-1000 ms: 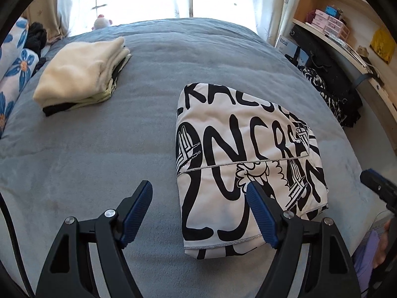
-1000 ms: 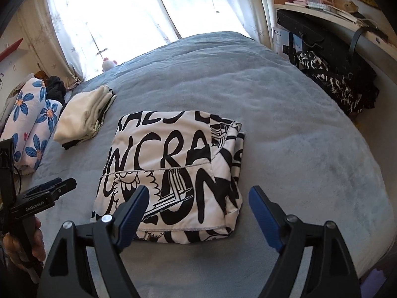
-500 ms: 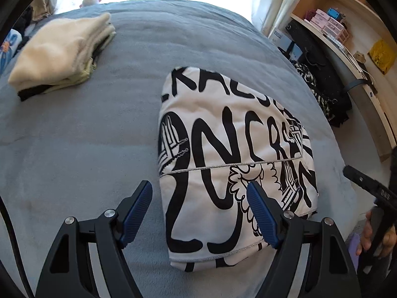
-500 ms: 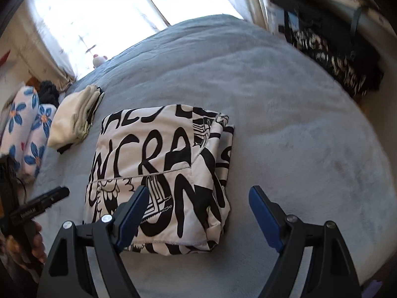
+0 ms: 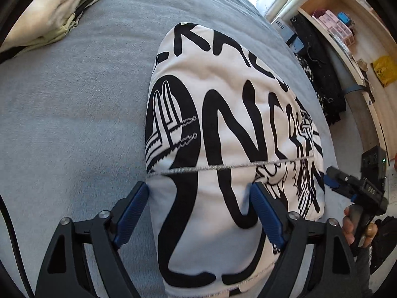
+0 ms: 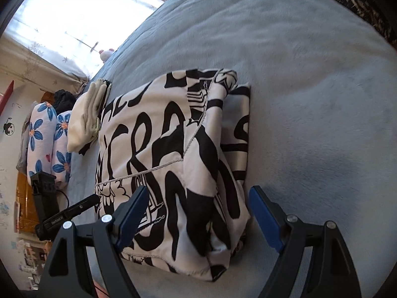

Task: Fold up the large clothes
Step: 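Grasp and lift the folded jacket bundle with both tools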

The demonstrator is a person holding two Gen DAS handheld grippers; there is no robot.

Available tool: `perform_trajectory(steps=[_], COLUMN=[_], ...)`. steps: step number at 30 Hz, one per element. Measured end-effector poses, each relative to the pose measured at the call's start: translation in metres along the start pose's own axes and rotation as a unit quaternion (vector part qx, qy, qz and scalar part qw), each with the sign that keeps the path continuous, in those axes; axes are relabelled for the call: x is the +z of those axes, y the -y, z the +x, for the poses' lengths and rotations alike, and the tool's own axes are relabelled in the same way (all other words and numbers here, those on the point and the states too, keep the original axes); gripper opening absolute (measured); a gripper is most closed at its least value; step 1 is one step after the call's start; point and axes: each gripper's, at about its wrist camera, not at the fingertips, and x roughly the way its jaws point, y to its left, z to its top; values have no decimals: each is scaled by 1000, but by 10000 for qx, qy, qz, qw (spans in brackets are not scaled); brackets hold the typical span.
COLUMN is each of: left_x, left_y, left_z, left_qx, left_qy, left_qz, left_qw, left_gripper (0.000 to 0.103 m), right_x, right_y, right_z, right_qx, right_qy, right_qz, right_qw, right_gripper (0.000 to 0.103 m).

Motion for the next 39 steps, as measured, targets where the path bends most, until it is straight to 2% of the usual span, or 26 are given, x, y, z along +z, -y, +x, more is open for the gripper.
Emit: perform_trajectory(steps=[8, 12, 21, 24, 29, 32, 34, 35, 36, 38, 39], left_x=[7, 8, 12, 14, 23, 21, 21, 22, 22, 22, 22], left_y=[-14, -20, -29, -23, -13, -11, -6, -2, 2, 14, 22], left_z=[19, 25, 49, 59, 69, 66, 68, 69, 68, 63, 60], left_qx=[-295, -444, -1103, -1151, -994, -911, -770, -681, -544, -349, -222], left_qy=[53, 24, -181, -224, -364, -369, -383, -392, -374, -276, -188], left_qz=[-224, -302, -470, -319, -183, -201, -226, -242, -246, -150, -48], left_qw=[9993, 9986, 9926, 9926, 9942, 9950, 9960, 9966, 9975, 9989, 9996], left_gripper=[94, 100, 103, 103, 103, 103, 103, 102, 99, 93, 88], right_x=[4, 7, 19, 25, 27, 27, 26, 25, 24, 23, 21], right_y=[7, 7, 8, 10, 7, 4, -1, -3, -6, -13, -17], right_z=[35, 46, 59, 66, 72, 71, 70, 68, 66, 62, 59], right_qx=[117, 249, 659, 763, 750, 586, 522, 519, 507, 410, 347], right_qy=[-385, -432, -436, -418, -375, -385, -363, -356, -328, -262, -218], right_qz=[-129, -179, -369, -399, -391, -434, -463, -476, -493, -559, -610], right_qw=[9991, 9986, 9962, 9954, 9957, 9966, 9969, 9969, 9970, 9973, 9973], right_gripper=[83, 86, 87, 87, 85, 81, 73, 65, 58, 51, 46])
